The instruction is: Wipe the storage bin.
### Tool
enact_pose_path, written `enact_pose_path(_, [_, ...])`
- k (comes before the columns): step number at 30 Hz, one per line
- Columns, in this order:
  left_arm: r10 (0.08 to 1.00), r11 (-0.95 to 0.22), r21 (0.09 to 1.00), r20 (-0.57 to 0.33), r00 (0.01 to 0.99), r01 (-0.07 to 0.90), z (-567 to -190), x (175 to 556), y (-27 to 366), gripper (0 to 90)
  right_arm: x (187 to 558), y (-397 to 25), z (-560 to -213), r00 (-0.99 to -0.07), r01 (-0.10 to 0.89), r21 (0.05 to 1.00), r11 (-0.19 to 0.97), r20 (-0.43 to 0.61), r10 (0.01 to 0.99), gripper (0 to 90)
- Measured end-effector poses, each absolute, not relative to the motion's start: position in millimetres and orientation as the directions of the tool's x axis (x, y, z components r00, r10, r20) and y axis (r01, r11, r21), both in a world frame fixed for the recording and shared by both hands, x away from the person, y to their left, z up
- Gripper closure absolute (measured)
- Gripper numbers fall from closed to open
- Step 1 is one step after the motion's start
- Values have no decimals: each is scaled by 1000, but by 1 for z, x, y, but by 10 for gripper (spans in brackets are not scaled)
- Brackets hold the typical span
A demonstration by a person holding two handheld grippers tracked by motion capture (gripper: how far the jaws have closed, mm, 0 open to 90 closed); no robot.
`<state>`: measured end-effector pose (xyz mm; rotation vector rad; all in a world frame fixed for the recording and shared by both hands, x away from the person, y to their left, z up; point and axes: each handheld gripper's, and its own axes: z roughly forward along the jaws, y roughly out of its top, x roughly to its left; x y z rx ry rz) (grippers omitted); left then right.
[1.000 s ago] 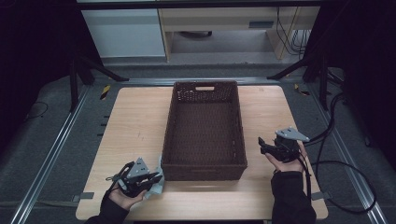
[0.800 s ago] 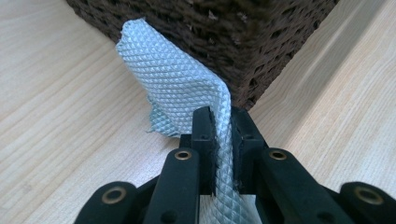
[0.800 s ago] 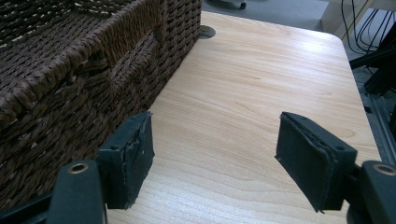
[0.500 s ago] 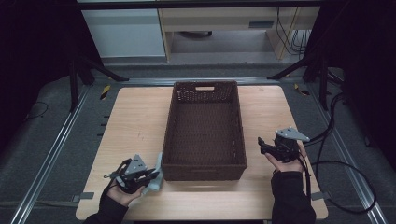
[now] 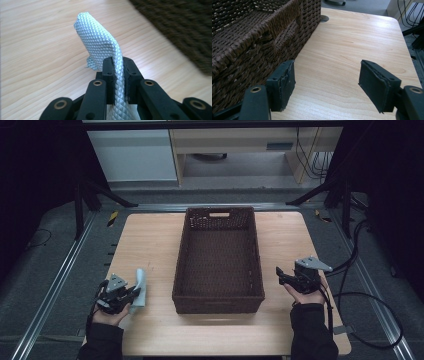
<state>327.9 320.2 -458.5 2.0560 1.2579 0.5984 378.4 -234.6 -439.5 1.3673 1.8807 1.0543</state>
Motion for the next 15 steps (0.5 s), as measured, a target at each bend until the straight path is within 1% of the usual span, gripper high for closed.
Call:
enact_pose_path(3, [910,-329,707,61,409,626,-462,333,327,803,378,-234,-440,-308,495,854,162,-2,951,290])
enact_pose_path(10, [926,-315,653,51,374,689,-476,342,336,787,378,-233,-439,-315,495,853,164,1,949,306])
enact_pose_path(12, [930,-302,651,42,365,696,-476,343,337,752,378,-233,-439,-318,495,854,163,4,948,315])
enact_pose_path(15, [933,-292,666,40,357,687,-473,342,337,670,377,-232,-438,-323,493,855,163,6,946,327])
